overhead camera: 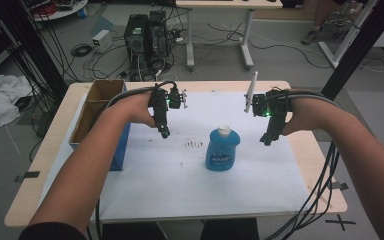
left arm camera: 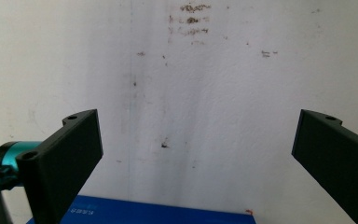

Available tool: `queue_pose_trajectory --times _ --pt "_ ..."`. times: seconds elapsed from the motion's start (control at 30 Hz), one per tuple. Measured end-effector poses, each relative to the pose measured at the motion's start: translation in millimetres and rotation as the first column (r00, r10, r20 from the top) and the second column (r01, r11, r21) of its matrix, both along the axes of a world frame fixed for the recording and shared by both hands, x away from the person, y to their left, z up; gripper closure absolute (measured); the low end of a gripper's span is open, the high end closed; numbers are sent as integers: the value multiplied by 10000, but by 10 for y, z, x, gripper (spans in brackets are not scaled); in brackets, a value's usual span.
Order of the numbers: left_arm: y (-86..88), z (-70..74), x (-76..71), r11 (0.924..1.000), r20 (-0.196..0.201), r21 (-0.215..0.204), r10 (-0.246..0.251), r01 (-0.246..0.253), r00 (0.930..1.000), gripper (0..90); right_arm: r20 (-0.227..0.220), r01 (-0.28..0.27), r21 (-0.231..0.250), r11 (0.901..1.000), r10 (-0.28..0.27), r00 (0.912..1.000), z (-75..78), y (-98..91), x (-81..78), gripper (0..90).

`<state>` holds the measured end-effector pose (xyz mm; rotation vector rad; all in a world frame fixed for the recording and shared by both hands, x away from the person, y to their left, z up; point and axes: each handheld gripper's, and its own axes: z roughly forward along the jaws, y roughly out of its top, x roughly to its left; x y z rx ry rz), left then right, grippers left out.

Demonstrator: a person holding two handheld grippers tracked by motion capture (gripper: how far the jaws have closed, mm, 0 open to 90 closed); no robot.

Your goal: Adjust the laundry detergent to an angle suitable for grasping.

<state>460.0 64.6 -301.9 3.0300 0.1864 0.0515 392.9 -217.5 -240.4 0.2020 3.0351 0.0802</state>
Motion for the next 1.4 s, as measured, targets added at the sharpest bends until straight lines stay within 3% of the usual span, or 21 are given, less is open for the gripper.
queue_pose_trajectory --times 1.0,1.4 --pt "22 -4 8 9999 15 76 72 -72 10000 17 75 48 -33 10000 -48 10000 -34 -11 19 122" --pt "124 187 -205 9992 386 -314 240 -228 9990 17 182 104 86 9999 -106 9998 -22 -90 -20 122"
